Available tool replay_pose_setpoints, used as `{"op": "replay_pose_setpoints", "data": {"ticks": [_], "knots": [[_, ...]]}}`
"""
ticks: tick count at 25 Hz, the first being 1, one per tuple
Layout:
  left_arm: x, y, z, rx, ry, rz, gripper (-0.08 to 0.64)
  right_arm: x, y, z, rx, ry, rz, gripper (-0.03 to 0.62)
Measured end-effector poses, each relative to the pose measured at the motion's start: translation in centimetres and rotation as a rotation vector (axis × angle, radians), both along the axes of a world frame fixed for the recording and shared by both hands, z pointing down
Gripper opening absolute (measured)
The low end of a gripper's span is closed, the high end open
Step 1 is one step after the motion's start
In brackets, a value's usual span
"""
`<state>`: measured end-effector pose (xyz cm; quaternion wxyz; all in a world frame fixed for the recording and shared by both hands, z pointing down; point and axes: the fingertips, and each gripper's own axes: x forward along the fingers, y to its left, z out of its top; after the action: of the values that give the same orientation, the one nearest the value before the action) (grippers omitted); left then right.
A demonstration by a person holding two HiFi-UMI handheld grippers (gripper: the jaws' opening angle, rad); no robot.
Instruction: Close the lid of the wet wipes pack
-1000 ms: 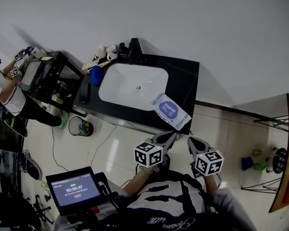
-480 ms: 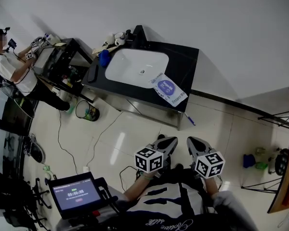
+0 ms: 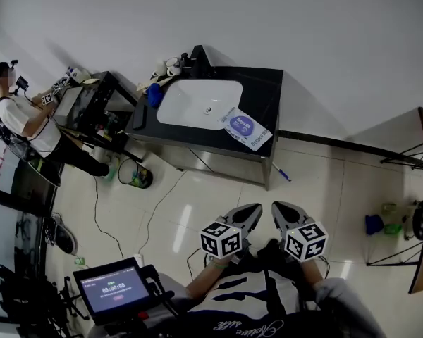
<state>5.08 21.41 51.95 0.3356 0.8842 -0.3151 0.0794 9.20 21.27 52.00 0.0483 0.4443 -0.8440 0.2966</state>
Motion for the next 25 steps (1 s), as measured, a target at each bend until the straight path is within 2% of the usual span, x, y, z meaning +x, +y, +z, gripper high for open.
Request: {"op": "replay_pose_setpoints", "data": {"ticks": [13,25], "knots": [[-4.2,2.7,-0.6,0.054,-0.008,0.029,0.000,-3.4,2.0,-2.2,0.079,0.000,0.077,0.000],[-7.4,3.9,-2.0,0.071,0.019,0.022,0.000,-7.1,3.5,-3.9,0.089,0.020,0.055,0.000]]}}
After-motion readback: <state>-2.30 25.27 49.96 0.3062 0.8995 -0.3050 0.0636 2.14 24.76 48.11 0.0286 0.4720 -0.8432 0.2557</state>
